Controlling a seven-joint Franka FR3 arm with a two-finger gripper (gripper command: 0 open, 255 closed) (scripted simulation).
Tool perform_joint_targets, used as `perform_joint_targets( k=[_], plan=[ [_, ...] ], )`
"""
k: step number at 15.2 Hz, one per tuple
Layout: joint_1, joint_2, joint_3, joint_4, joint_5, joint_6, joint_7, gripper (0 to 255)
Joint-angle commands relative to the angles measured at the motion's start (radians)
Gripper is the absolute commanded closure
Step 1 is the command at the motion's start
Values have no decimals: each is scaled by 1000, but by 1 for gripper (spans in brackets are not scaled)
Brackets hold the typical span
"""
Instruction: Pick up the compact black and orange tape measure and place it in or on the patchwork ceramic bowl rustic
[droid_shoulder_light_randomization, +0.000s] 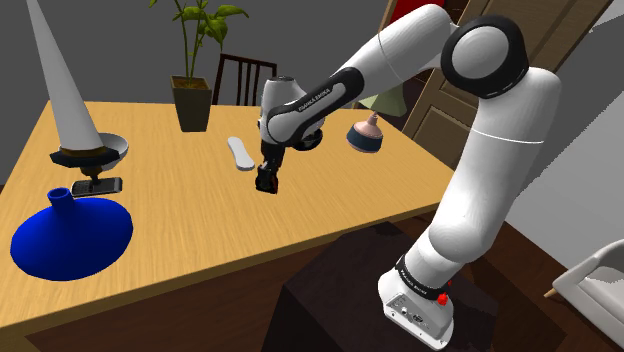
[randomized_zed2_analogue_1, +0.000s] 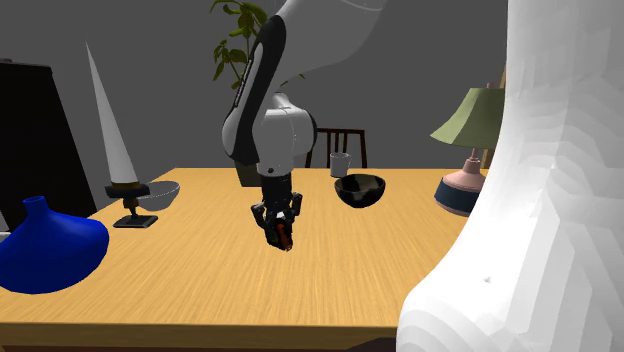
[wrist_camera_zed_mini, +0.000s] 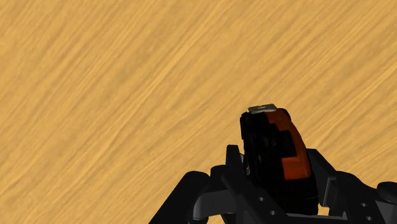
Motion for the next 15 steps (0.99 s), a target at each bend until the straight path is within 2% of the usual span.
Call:
perform_joint_targets(
  k=[1,15],
  plan=[
    [-2,-10,0,2,4,-11,-3,255],
    [-13,-141,14,46,54,-182,-38,255]
  ],
)
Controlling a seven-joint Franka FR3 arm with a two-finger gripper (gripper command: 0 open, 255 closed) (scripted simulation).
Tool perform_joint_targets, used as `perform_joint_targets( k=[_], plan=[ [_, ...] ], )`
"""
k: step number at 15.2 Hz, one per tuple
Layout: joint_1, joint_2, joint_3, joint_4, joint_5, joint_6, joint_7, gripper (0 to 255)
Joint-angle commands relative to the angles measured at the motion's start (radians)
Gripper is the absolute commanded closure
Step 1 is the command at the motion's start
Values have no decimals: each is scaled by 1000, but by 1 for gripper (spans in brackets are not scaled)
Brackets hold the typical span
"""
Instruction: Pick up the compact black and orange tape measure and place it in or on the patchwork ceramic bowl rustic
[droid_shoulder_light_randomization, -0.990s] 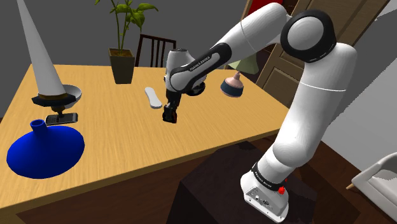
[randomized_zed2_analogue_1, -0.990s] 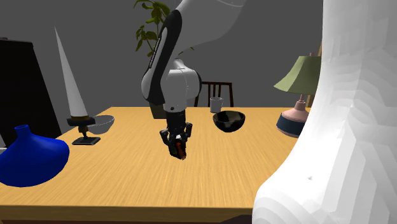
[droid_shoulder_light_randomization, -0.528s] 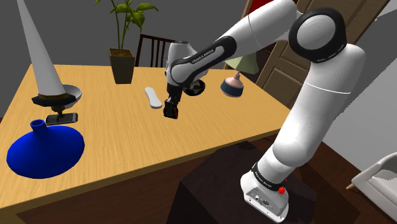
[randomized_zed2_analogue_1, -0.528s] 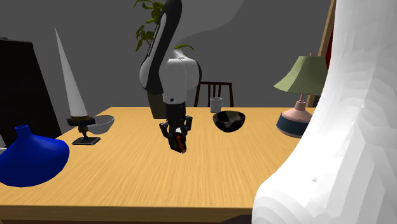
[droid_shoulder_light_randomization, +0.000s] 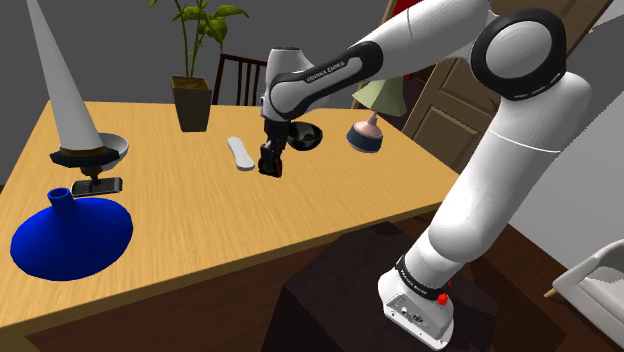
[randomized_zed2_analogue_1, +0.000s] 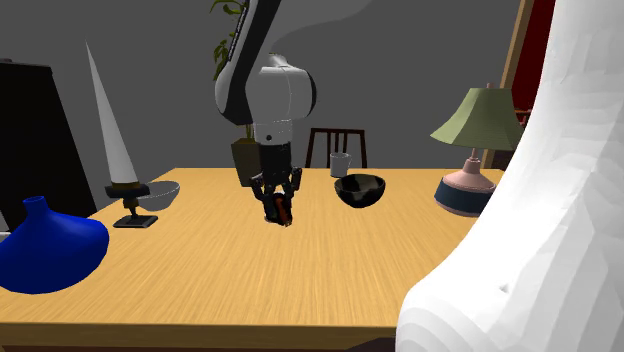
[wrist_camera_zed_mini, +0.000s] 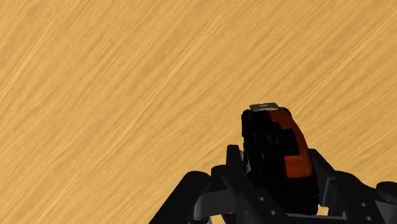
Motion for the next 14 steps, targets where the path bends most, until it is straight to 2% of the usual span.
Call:
perform_joint_targets(
  k=[1,14],
  plan=[
    [-1,-14,0,10,5,-24,-5,255],
    [-5,-101,2,92,33,-190,-25,255]
  ],
)
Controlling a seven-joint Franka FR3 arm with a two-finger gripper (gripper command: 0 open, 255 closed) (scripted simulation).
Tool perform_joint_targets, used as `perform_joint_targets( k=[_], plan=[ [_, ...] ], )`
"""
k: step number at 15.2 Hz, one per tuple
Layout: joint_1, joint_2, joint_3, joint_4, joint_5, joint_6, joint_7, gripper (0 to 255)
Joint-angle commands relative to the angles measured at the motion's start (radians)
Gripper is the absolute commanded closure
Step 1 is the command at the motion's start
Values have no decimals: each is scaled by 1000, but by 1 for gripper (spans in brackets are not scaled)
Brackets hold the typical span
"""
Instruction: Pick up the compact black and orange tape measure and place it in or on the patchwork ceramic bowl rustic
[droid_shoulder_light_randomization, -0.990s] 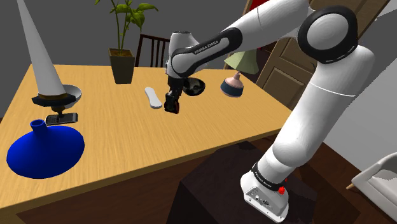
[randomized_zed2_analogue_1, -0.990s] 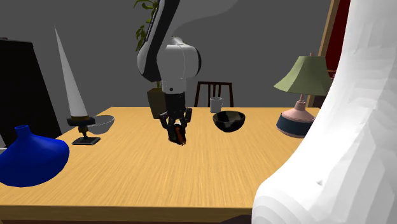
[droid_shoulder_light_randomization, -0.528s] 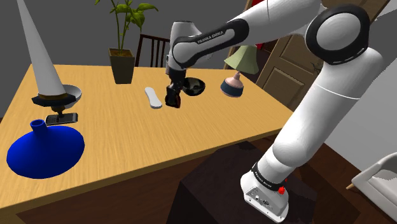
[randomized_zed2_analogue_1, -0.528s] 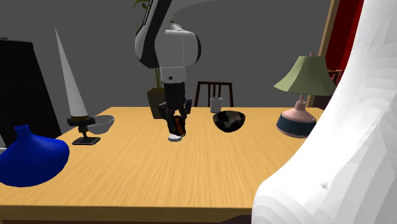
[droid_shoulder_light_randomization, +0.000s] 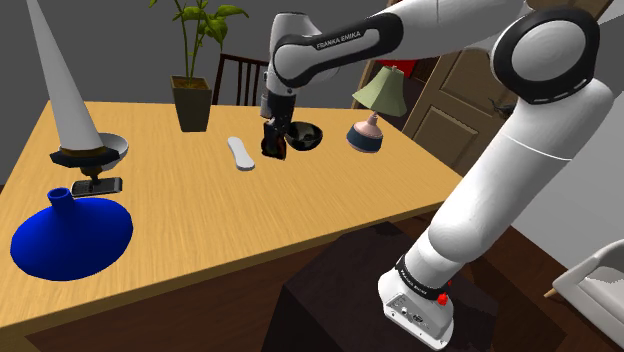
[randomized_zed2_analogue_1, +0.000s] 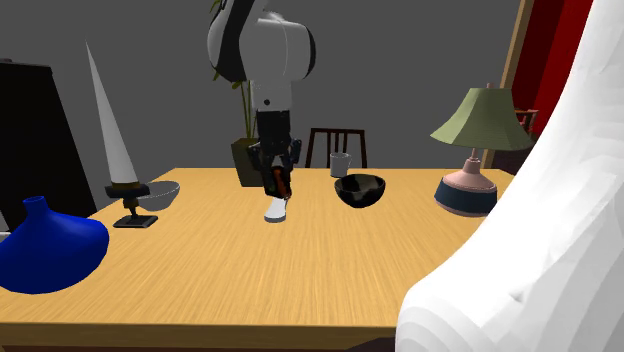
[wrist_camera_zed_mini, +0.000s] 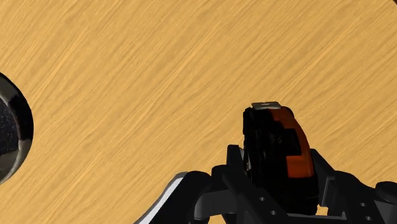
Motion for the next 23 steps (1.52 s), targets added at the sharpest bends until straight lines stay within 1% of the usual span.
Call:
perform_joint_targets(
  k=[1,4,12,18,23],
  plan=[
    [-1,-11,0,15,3,-26,-3,255],
    [-1,-24,-1,36,7,-60,-6,255],
    [-89,80,-83,176,-23,-96,-164,255],
    [-150,192,-134,334,-37,-140,-274,255],
    [-200,309,-168,507,-43,-194,-360,255]
  ],
)
